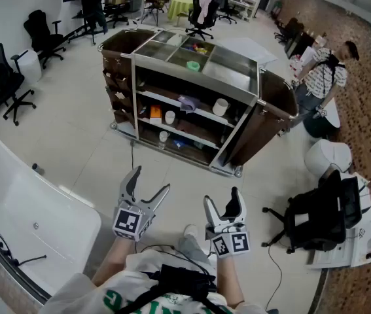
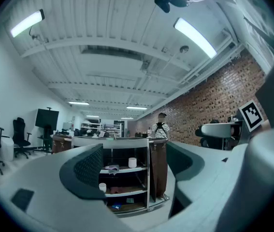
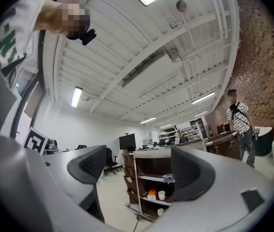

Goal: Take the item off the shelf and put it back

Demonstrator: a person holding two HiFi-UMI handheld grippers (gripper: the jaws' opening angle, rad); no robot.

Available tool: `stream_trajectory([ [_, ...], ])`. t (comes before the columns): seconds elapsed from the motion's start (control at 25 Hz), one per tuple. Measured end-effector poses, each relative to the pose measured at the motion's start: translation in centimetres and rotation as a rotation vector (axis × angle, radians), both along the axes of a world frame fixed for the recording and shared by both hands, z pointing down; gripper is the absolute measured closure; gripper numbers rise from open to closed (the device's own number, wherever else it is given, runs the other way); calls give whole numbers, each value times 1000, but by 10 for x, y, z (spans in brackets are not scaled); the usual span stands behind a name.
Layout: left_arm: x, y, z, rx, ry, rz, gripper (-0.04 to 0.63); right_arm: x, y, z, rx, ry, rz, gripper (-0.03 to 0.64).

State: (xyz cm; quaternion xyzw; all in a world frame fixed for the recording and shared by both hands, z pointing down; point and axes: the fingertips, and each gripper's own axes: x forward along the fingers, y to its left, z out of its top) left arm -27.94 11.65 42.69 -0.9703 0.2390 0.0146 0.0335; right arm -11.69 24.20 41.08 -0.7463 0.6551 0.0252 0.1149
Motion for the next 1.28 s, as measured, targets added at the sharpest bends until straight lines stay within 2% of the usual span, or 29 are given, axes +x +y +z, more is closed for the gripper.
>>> stream_trajectory([
  [0.12, 20, -10, 0, -8, 3, -2, 196, 28, -12, 8, 10, -25, 14, 192],
  [0.28, 50, -37, 13, -32, 5, -45, 196, 74, -39, 23, 11, -41, 13, 192],
  [0.44, 90, -74, 30, -122, 11, -85, 196, 128, -72, 25, 25, -72, -5, 192],
  [0.68, 174, -116, 8, -47, 18, -98, 196, 220, -117, 4, 78, -59, -15, 192],
  [0.88, 233, -135, -4, -34, 24, -124, 198, 277, -141, -1, 81, -45, -34, 192],
  [1.08, 274, -144, 7, -53, 2, -165, 198, 317, -154, 9, 67, -65, -59, 192],
  [1.28, 298, -151, 11, -45, -13, -179, 198, 347, -168, 17, 71, -98, -73, 193],
])
